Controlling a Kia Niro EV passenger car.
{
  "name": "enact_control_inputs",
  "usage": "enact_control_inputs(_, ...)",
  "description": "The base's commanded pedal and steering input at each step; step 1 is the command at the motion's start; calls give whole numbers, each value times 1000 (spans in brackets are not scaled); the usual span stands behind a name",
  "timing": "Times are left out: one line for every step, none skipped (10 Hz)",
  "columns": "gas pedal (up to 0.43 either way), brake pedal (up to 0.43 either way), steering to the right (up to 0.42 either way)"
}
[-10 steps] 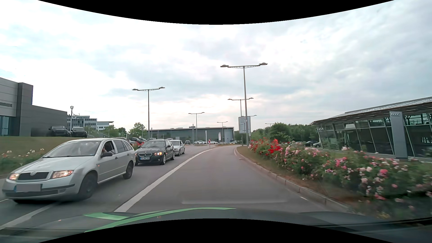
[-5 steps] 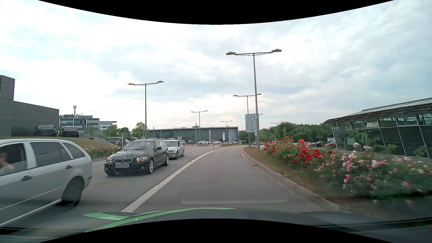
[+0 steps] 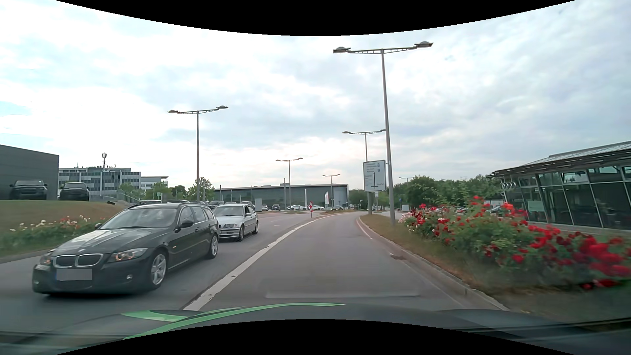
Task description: Follow the waypoints while adhering to traffic rules and regulations
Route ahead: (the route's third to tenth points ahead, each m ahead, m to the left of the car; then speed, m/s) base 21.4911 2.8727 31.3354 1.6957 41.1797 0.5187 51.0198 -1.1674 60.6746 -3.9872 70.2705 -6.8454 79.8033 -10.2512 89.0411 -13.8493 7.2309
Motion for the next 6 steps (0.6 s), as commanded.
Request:
enact_control_inputs(157, 0, 12)
enact_control_inputs(157, 0, 14)
enact_control_inputs(157, 0, 15)
enact_control_inputs(157, 0, 17)
enact_control_inputs(157, 0, 17)
enact_control_inputs(157, 0, 17)
